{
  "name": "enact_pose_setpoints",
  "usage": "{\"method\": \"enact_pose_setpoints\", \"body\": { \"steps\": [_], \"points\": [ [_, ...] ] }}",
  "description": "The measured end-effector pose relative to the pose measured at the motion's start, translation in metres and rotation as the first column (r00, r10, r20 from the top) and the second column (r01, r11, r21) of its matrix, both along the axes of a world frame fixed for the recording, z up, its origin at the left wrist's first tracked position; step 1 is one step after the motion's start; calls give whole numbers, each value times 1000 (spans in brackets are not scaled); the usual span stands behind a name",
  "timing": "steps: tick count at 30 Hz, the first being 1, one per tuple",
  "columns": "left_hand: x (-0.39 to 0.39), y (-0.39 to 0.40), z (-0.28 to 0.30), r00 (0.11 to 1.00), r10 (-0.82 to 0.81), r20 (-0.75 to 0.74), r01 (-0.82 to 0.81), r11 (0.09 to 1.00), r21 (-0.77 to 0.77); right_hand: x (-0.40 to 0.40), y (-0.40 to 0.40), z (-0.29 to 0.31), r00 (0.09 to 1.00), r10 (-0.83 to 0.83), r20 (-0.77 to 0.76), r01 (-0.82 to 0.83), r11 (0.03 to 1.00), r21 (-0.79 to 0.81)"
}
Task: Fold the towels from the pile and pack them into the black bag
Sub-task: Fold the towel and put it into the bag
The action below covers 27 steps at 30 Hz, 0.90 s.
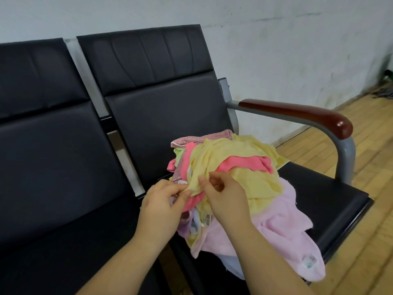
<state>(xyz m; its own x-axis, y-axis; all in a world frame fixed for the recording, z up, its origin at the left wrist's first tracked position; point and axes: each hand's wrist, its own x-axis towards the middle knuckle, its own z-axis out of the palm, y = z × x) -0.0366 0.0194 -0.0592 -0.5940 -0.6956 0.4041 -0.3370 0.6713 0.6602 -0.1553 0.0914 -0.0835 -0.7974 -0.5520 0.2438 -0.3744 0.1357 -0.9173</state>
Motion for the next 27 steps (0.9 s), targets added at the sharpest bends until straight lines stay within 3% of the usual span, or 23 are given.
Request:
{"method": "enact_pose_setpoints", "body": {
  "steps": [5, 10, 12, 14, 17, 19, 21, 23, 25, 27],
  "points": [
    [-2, 7, 10, 999, 12, -40, -23, 957, -289, 2, 5, 7, 981, 65, 183, -27, 979, -201],
    [1, 21, 19, 980, -200, 16, 195, 928, -317, 0, 7, 14, 914, 132, 383, 26, 924, -382],
    [3, 29, 27, 947, -312, 74, 320, 936, -145, -8, 8, 15, 829, 171, 532, 97, 893, -438],
    [5, 39, 33, 916, -400, 42, 391, 909, 142, -15, 12, 14, 744, 245, 622, 147, 848, -510],
    [2, 48, 39, 958, -236, -160, 283, 862, 420, -14, 19, 17, 730, 329, 599, 86, 825, -559],
    [-4, 50, 45, 974, -43, -221, 177, 755, 631, -4, 26, 23, 746, 412, 523, -60, 824, -563],
    [-8, 48, 54, 958, 52, -282, 209, 550, 809, 11, 35, 27, 714, 543, 441, -259, 791, -555],
    [-8, 42, 60, 946, 92, -311, 245, 424, 872, 25, 44, 27, 657, 635, 406, -434, 759, -485],
    [-6, 37, 60, 958, 79, -274, 223, 392, 893, 32, 50, 27, 636, 654, 409, -512, 754, -411],
    [-3, 36, 59, 959, 16, -284, 255, 390, 885, 30, 52, 31, 734, 530, 425, -397, 842, -366]
  ]
}}
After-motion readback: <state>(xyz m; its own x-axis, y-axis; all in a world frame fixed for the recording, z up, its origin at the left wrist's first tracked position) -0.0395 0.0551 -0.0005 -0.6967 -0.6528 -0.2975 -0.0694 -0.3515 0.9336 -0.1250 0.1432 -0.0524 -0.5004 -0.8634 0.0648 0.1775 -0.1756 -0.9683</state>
